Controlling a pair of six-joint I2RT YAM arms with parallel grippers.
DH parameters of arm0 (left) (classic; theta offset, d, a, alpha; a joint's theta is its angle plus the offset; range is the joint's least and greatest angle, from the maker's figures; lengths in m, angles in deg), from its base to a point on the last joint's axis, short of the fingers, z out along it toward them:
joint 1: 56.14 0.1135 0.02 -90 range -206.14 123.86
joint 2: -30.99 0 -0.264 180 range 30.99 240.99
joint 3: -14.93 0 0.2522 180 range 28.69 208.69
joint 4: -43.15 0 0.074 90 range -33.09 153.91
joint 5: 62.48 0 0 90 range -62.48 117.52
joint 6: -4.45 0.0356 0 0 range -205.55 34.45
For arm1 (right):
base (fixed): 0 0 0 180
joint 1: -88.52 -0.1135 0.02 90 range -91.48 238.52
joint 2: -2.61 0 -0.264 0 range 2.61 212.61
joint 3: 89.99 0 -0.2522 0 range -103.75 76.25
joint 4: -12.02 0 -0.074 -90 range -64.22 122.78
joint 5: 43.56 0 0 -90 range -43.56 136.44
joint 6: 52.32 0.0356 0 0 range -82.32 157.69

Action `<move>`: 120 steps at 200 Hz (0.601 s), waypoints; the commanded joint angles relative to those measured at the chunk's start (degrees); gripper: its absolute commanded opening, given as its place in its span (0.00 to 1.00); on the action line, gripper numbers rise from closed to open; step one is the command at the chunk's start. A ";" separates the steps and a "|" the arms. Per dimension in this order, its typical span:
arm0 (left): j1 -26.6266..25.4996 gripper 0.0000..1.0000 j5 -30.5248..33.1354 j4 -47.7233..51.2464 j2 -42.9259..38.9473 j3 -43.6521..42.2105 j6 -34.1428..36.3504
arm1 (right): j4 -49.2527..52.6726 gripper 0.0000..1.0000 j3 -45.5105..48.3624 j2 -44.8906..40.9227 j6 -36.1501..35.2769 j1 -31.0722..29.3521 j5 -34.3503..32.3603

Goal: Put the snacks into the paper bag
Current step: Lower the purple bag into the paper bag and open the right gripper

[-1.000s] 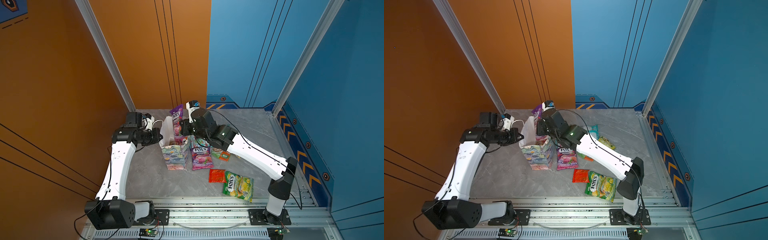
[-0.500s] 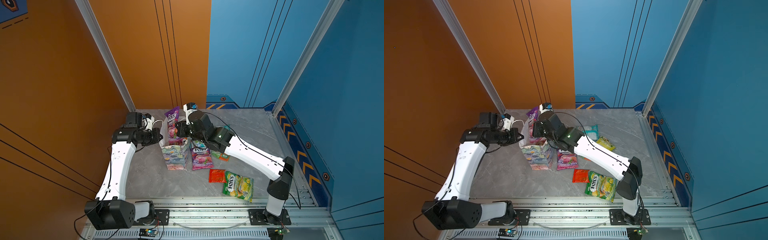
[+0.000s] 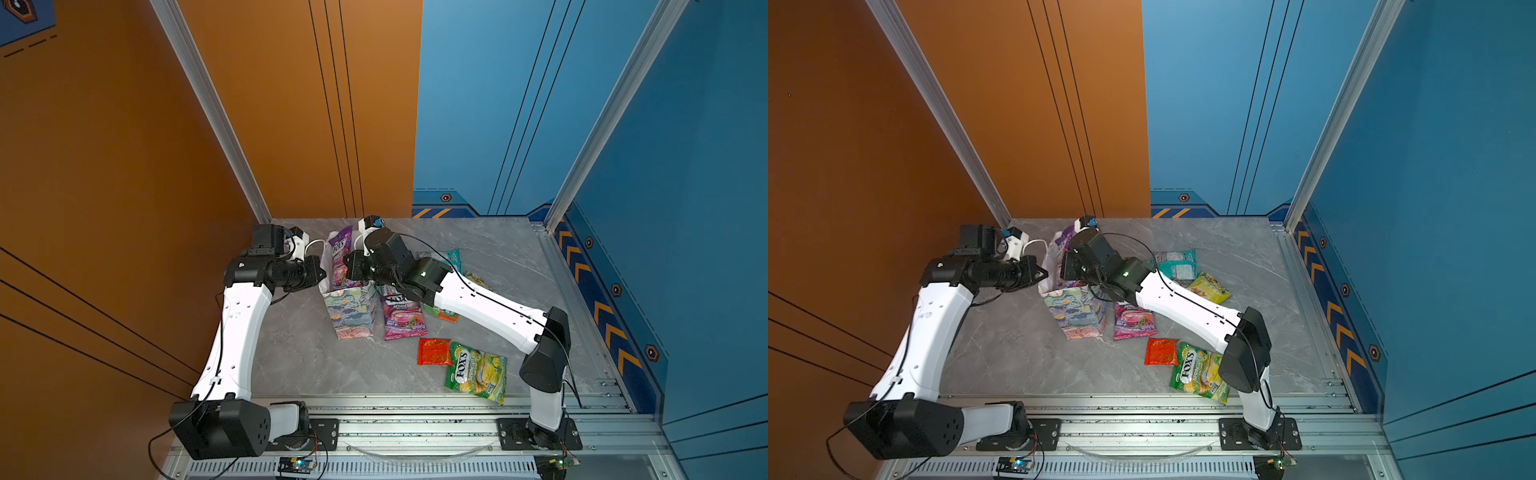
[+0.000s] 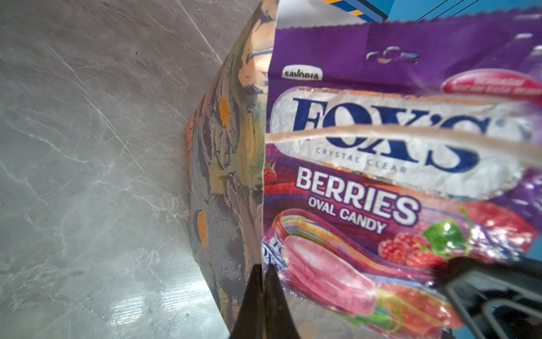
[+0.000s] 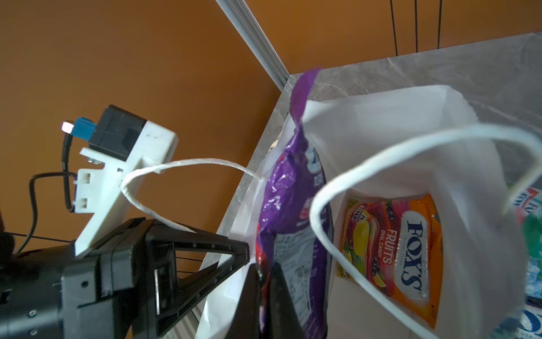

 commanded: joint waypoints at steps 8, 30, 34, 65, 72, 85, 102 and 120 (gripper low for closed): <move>-0.45 0.00 -1.79 -0.55 -0.94 -0.35 -0.17 | -3.62 0.00 -2.16 -0.03 1.40 0.76 1.35; -0.42 0.00 -1.72 -0.54 -1.04 -0.34 -0.13 | -3.64 0.03 -1.98 -0.34 1.52 1.42 1.76; -0.42 0.00 -1.77 -0.56 -1.05 -0.34 -0.17 | -3.59 0.07 -1.94 -0.47 1.53 1.53 1.84; -0.33 0.00 -1.79 -0.59 -0.96 -0.24 -0.13 | -3.81 0.45 -0.77 -2.82 0.40 3.03 1.65; -0.33 0.00 -1.83 -0.52 -0.96 -0.25 -0.20 | -4.13 0.49 -0.05 -3.61 0.05 3.35 1.16; -0.33 0.00 -1.87 -0.55 -0.96 -0.21 -0.13 | -4.77 0.54 1.54 -5.37 -0.46 3.98 0.48; -0.24 0.00 -1.86 -0.59 -0.86 -0.23 -0.15 | -5.85 0.55 4.14 -7.97 -0.81 4.83 0.75; -0.24 0.00 -1.87 -0.53 -0.83 -0.25 -0.18 | -7.15 0.56 6.98 -10.81 -1.21 5.70 2.24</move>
